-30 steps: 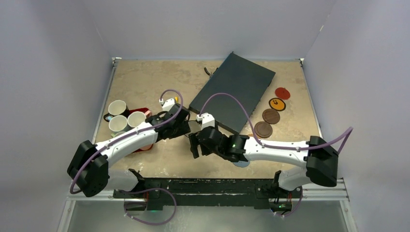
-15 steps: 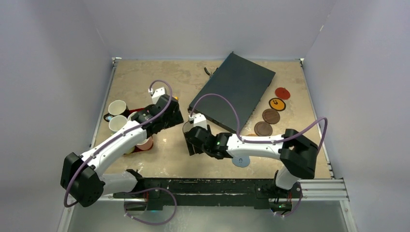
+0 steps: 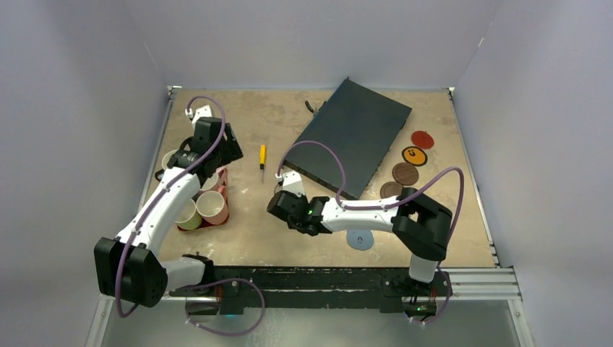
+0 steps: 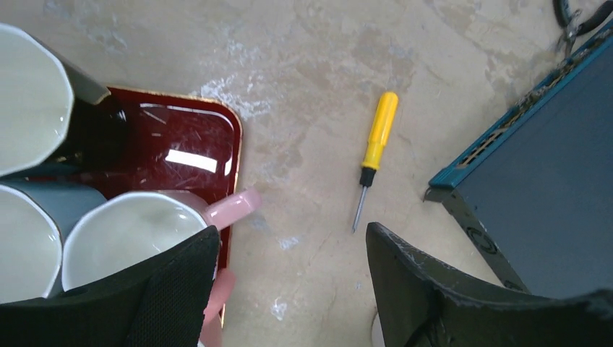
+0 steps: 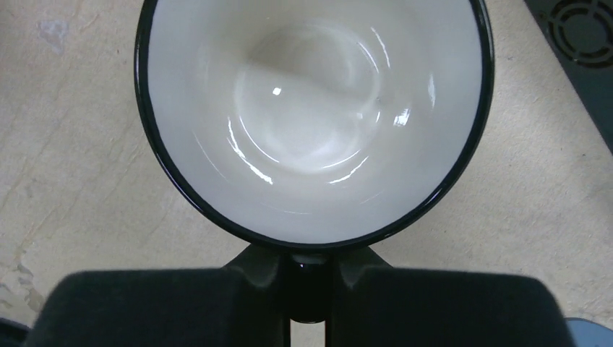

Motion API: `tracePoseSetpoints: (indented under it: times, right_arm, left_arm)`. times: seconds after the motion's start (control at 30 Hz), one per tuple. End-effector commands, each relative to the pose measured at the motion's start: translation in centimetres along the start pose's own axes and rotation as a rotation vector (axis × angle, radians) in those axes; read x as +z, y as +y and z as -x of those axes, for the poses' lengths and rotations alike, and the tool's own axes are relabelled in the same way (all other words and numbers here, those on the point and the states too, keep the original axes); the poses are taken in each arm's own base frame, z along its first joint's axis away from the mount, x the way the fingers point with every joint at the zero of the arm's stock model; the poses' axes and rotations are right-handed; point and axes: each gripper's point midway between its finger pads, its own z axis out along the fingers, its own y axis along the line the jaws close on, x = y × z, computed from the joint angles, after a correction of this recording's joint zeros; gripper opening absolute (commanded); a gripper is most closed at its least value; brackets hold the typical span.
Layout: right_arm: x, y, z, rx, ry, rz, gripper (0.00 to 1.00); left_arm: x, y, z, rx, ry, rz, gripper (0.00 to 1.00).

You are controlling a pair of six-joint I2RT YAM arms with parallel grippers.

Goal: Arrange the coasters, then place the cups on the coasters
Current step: Pick up the cup at the center of the board, then place the cup on the coaster.

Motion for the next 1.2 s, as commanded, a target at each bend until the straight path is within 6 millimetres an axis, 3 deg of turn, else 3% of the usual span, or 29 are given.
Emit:
tracePoseSetpoints:
  times: [0.0, 0.13, 0.23, 0.4, 0.57, 0.73, 0.87, 0.97, 1.17]
  right_arm:
    - [-1.3, -0.1, 1.7, 0.040, -0.056, -0.002, 0.00]
    - [-3.4, 0.5, 3.3, 0.022, -0.097, 0.084, 0.00]
    - [-6.4, 0.4, 5.9, 0.010, -0.164, 0.139, 0.00]
    - [-10.1, -2.4, 10.3, -0.004, -0.215, 0.158, 0.00]
    - [-11.5, -9.3, 15.3, -0.007, -0.271, 0.098, 0.00]
    - [-10.9, -15.7, 18.9, -0.065, -0.284, 0.108, 0.00]
    - [-10.4, -21.6, 20.9, -0.056, -0.288, -0.010, 0.00]
    - [-10.1, -27.3, 22.0, 0.024, -0.298, -0.120, 0.00]
    - [-8.6, -37.7, 22.3, 0.123, -0.287, -0.255, 0.00]
  left_arm:
    - [-0.6, -1.8, 5.2, 0.031, -0.140, -0.085, 0.71]
    - [-0.9, -2.3, 7.7, 0.059, -0.227, -0.092, 0.72]
    - [-1.0, -2.5, 8.9, 0.094, -0.273, -0.095, 0.74]
    - [-1.2, -2.7, 9.3, 0.188, -0.328, -0.127, 0.74]
    - [-1.0, -3.2, 8.4, 0.244, -0.345, -0.190, 0.76]
    - [-0.2, -4.9, 6.3, 0.224, -0.293, -0.348, 0.76]
    - [-0.6, -4.4, 6.3, 0.222, -0.313, -0.335, 0.75]
    - [-0.6, -5.0, 5.5, 0.214, -0.295, -0.379, 0.75]
    - [-1.0, -5.6, 5.5, 0.218, -0.287, -0.413, 0.75]
